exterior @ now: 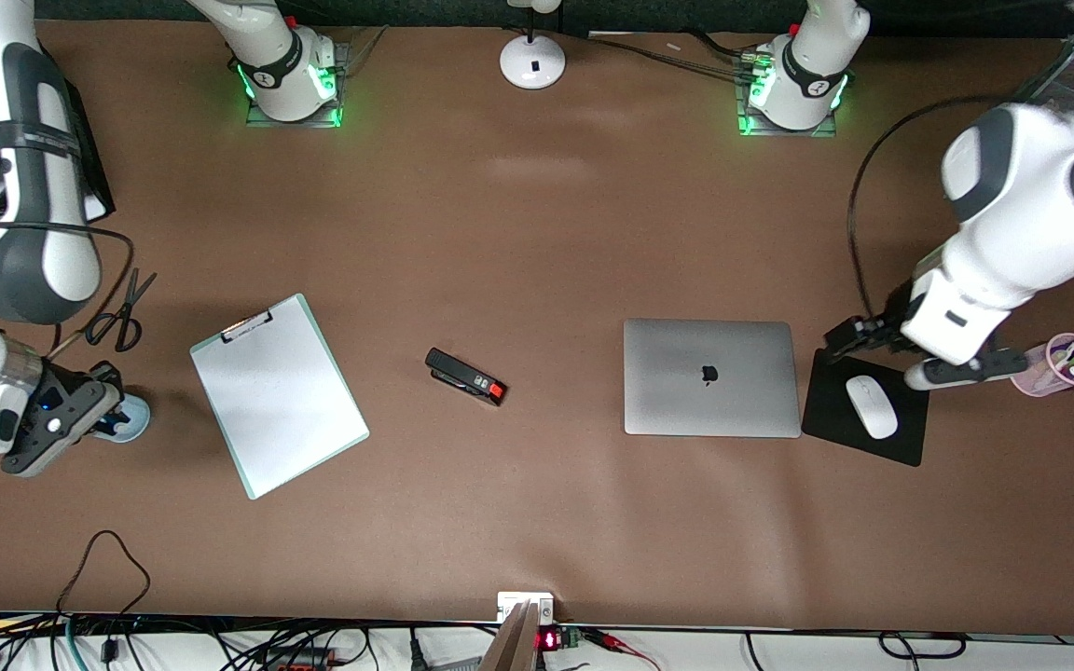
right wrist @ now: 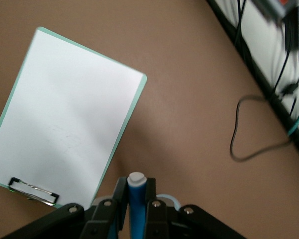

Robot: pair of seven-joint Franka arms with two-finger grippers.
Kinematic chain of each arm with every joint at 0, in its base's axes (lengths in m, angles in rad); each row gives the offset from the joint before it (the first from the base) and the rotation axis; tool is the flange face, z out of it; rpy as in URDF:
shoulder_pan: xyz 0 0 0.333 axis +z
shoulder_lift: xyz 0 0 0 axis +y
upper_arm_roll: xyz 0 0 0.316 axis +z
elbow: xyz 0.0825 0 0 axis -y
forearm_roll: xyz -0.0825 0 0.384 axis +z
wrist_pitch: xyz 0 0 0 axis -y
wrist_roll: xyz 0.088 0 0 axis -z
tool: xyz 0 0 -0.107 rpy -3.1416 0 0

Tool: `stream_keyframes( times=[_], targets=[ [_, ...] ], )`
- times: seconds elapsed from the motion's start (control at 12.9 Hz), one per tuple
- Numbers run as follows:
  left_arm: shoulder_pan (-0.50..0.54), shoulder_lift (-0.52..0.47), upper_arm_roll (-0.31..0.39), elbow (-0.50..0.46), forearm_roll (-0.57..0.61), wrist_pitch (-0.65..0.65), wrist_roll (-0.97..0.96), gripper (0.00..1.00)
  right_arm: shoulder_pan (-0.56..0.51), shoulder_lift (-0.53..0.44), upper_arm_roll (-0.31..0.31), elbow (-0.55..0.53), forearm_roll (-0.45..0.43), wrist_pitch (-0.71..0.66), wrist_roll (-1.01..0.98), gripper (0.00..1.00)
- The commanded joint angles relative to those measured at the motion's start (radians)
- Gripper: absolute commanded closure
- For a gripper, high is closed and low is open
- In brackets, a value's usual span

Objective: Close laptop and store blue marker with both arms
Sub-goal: 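Carry the marker to the mesh cup while the left gripper withdraws, then lower the blue marker into the mesh cup and open the right gripper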

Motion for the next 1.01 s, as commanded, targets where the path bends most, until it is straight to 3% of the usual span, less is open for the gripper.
stream_keyframes(
  times=[0.0, 0.15, 0.54, 0.93],
  targets=[
    [0.009, 0.005, -0.011, 0.159, 0.06, -0.195, 0.008, 0.0, -0.056, -0.015, 0.016, -0.022, 0.148, 0.019, -0.283, 0.99],
    [0.009, 0.005, -0.009, 0.233, 0.062, -0.309, 0.014, 0.0, -0.087, -0.013, 0.016, -0.044, 0.24, 0.016, -0.487, 0.99],
    [0.045, -0.104, -0.012, 0.227, 0.059, -0.455, 0.147, 0.0, -0.167, 0.0, 0.017, -0.071, 0.372, -0.059, -0.808, 0.99],
    [0.061, -0.265, -0.011, 0.101, 0.03, -0.472, 0.186, 0.0, -0.231, 0.022, 0.017, -0.074, 0.44, -0.171, -1.031, 0.99]
  ],
)
